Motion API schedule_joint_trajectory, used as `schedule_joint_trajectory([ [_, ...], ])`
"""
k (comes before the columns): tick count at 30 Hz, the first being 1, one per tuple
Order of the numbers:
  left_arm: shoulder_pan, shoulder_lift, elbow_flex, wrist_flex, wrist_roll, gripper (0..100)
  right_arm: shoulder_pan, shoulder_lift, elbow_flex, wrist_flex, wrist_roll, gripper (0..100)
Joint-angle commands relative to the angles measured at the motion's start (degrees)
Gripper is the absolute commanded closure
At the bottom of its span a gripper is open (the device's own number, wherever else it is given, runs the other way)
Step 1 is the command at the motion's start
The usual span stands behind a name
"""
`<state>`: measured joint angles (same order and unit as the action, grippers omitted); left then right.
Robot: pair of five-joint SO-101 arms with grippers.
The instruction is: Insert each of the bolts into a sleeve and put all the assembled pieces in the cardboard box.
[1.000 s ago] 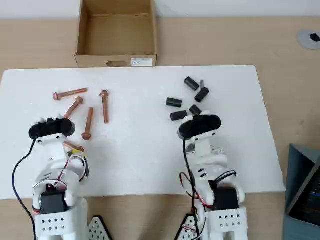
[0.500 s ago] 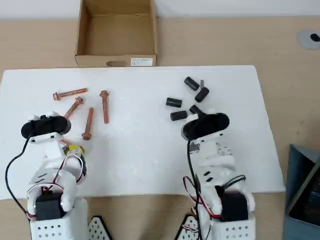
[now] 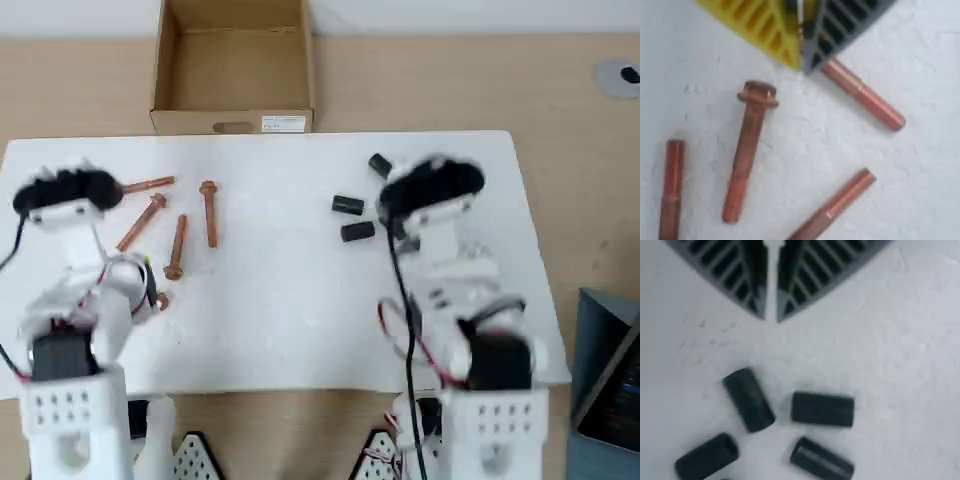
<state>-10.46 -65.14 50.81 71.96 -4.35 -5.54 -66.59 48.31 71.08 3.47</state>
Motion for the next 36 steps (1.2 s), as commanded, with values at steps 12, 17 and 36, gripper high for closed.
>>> schedule_joint_trajectory([
  [12, -0.35, 35.03, -19.87, 12.04, -5.71, 100, 3.12, 44.44, -39.25, 4.31, 12.40, 98.6],
  [17, -0.35, 39.87, -25.41, 14.86, -5.80, 100, 3.21, 56.48, -49.36, 8.26, 25.58, 98.6],
  [36, -0.09, 41.80, -28.48, 14.95, -6.07, 95, 2.33, 86.11, -73.10, 13.45, 33.76, 89.4],
])
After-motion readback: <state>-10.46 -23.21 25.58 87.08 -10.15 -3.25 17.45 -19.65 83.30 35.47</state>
